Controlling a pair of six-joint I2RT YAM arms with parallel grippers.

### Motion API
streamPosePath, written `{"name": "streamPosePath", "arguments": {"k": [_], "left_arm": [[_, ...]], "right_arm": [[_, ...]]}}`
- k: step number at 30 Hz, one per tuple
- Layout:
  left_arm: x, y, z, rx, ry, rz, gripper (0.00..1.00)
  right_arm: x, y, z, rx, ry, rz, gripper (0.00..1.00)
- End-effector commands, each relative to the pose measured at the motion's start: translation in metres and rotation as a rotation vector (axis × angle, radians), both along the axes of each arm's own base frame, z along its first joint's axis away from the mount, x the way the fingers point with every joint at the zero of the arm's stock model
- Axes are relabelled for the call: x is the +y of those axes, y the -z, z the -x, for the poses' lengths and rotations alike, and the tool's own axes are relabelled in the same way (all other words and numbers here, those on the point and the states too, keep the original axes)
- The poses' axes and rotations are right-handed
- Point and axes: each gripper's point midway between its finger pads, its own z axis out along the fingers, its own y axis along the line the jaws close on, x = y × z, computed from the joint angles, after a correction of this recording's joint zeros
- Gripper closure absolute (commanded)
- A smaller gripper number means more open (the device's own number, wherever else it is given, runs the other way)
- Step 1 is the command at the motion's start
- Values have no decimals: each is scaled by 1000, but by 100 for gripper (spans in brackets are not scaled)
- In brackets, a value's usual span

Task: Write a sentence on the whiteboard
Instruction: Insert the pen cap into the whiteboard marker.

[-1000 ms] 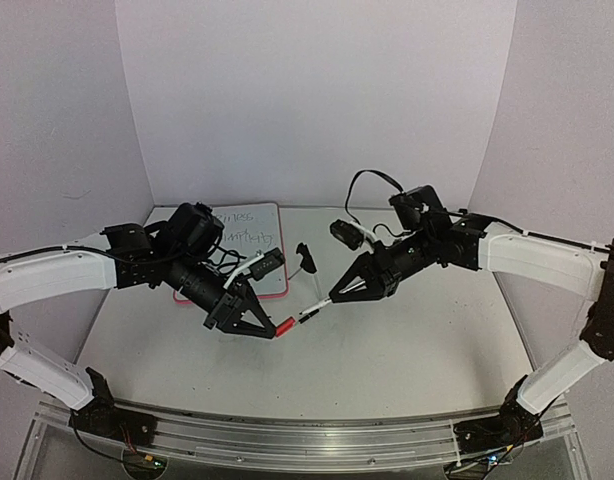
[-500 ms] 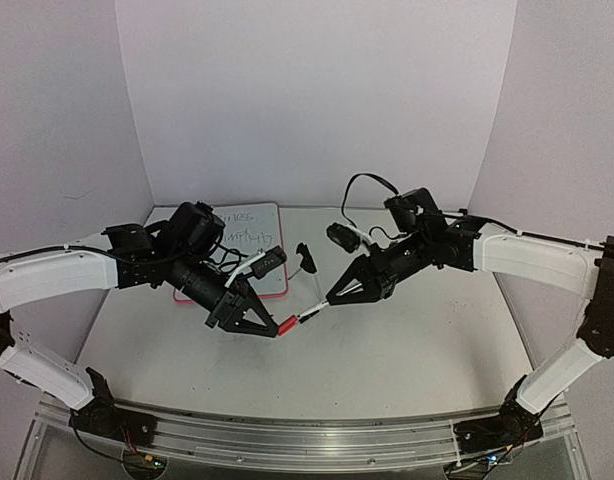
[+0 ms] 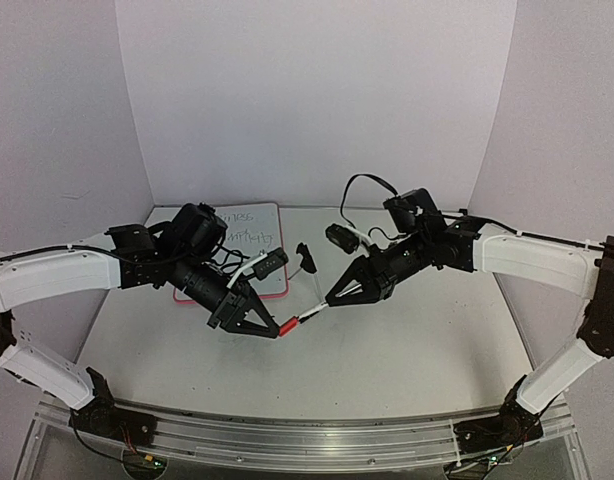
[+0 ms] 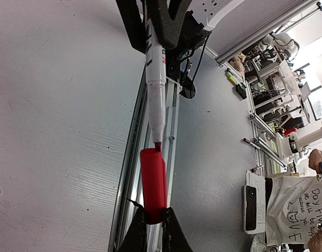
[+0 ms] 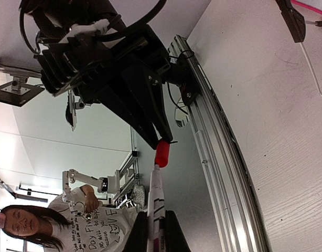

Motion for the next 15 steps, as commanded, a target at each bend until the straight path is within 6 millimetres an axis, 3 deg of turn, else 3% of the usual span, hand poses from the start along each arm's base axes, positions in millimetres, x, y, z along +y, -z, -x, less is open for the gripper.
{"name": "streamPosePath", "arguments": {"k": [1, 15], "left_arm": [[-9, -22, -2, -28, 14, 71, 100], [-10, -25, -3, -36, 10, 82, 100]], "right_arm": [[3, 0, 5, -9, -29, -23, 100], [4, 6, 9, 3, -39, -12, 100]]}}
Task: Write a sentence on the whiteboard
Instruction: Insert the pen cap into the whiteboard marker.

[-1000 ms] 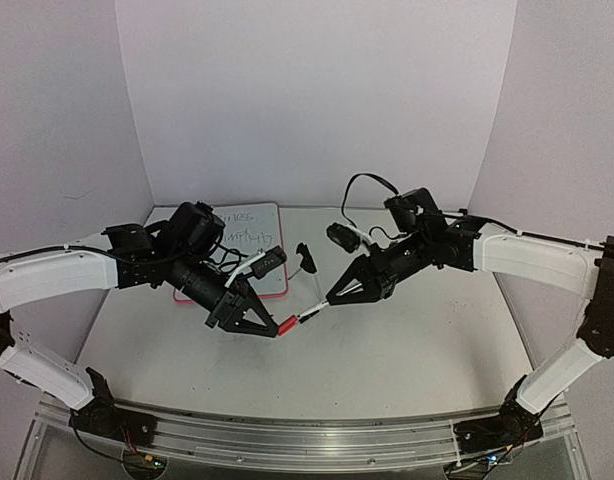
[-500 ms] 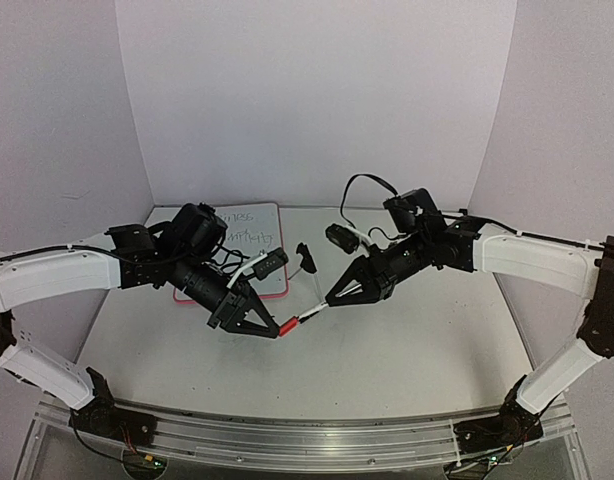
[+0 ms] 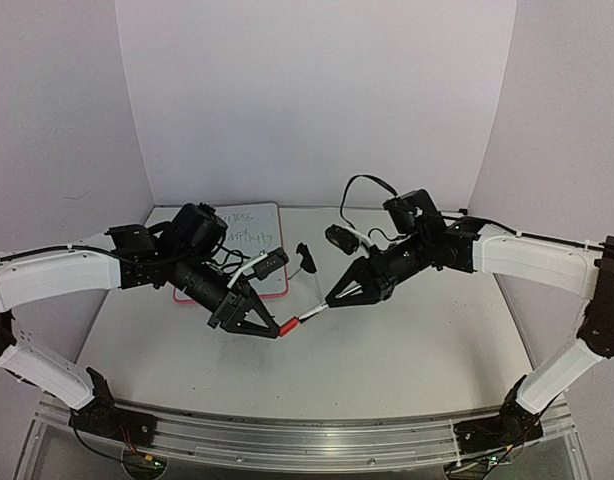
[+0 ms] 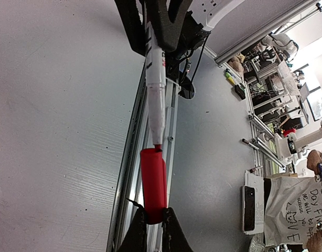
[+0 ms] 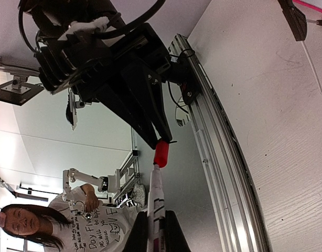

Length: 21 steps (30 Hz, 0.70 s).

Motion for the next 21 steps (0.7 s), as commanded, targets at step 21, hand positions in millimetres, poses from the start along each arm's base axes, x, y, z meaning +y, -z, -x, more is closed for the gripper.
{"name": "streamPosePath", "arguments": {"k": [21], "left_arm": [[-11, -28, -3, -60, 24, 96, 100]], "right_arm": [[8, 8, 5, 0, -39, -8, 100]]}}
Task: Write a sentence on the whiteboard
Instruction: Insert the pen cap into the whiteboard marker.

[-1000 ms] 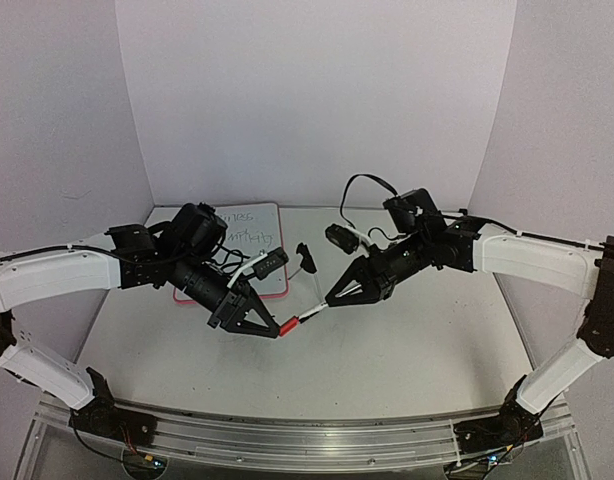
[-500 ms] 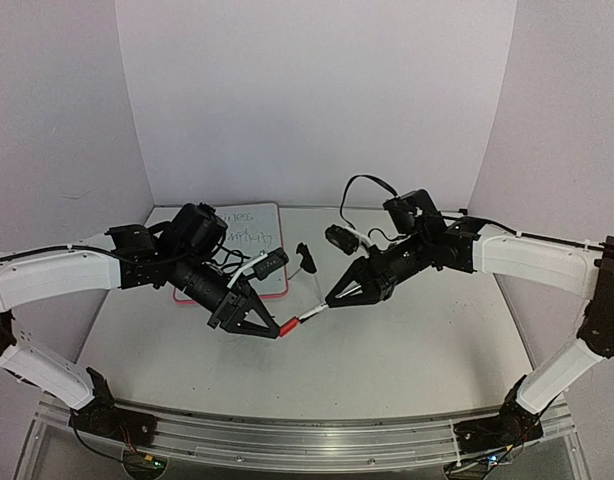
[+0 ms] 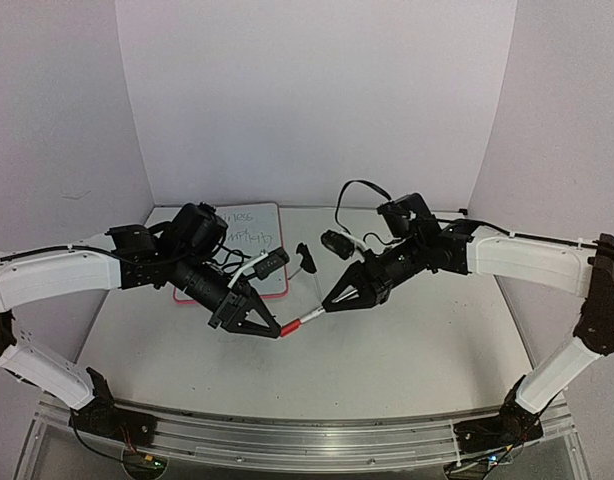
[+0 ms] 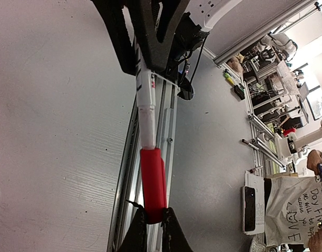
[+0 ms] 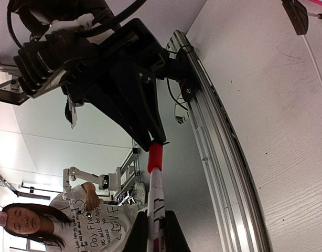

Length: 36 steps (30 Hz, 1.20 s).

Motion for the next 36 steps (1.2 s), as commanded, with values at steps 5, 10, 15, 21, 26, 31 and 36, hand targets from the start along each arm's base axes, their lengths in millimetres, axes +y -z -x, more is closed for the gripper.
{"name": "streamPosePath", "arguments": {"k": [5, 10, 15, 21, 26, 31, 36], "left_arm": [[-12, -28, -6, -56, 21, 89, 100], [-16, -28, -10, -58, 7, 92, 100], [-19, -28, -15, -63, -18, 97, 100], [-24, -32, -22, -79, -48, 119, 100], [-29, -35, -29, -104, -65, 138, 100], [-35, -41, -36, -131, -78, 163, 100], [-42, -52, -46, -182, -100, 194, 100]], "right_arm": [[5, 1, 5, -14, -31, -18, 100], [6, 0, 5, -28, -23, -16, 100], [8, -1, 5, -37, -19, -18, 100], [12, -5, 6, -42, -21, -35, 100], [15, -6, 8, -41, -27, -40, 100], [16, -7, 11, -43, -35, -43, 100], [17, -4, 13, -44, -41, -41, 100]]}}
